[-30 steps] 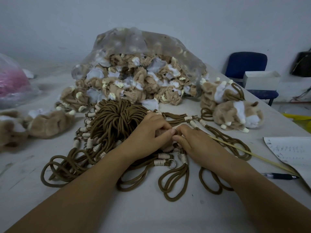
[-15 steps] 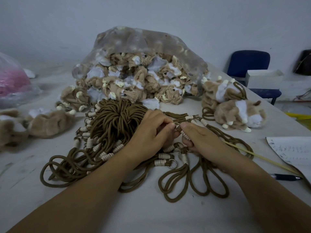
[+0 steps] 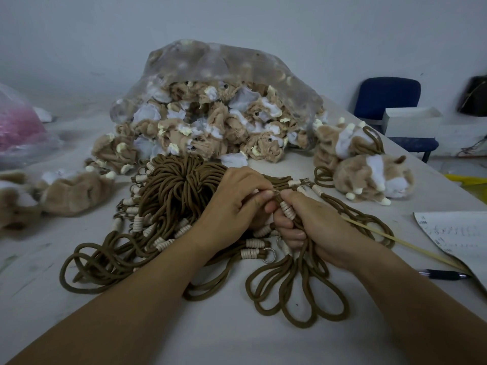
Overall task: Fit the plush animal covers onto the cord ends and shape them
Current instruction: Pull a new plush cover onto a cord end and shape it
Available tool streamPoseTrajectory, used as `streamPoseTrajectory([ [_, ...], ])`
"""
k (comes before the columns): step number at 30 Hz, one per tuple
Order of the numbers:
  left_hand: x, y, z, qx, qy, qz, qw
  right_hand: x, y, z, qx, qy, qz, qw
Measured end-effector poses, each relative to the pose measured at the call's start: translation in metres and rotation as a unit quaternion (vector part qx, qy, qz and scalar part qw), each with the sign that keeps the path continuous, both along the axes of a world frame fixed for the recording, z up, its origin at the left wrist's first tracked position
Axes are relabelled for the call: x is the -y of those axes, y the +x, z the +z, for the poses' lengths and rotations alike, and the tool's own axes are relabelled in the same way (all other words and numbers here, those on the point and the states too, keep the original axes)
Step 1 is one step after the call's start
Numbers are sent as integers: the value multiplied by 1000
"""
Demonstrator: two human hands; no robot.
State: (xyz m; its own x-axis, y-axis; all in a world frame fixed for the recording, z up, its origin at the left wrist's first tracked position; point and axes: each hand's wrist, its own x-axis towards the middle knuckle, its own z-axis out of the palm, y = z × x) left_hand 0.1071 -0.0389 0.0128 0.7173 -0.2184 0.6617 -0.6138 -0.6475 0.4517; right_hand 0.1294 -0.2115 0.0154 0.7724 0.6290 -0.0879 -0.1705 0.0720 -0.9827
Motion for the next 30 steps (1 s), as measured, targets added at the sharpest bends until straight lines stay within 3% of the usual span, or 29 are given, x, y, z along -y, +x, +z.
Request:
streamPoseTrajectory([
  [7,-1,0,1,-1,2,-16,1000,-4,-1,-1,-5,10,-16,1000],
  [16,-2,-1,1,-4,8,-18,1000,-11,1,0,30,-65,-77,994],
  [22,-9,0,1,-11,72,-5,997,-4,11,-5,123,-118,-120,978],
  [30,-7,2,0,47,99,14,994,-3,9,-6,128,-109,-61,984],
])
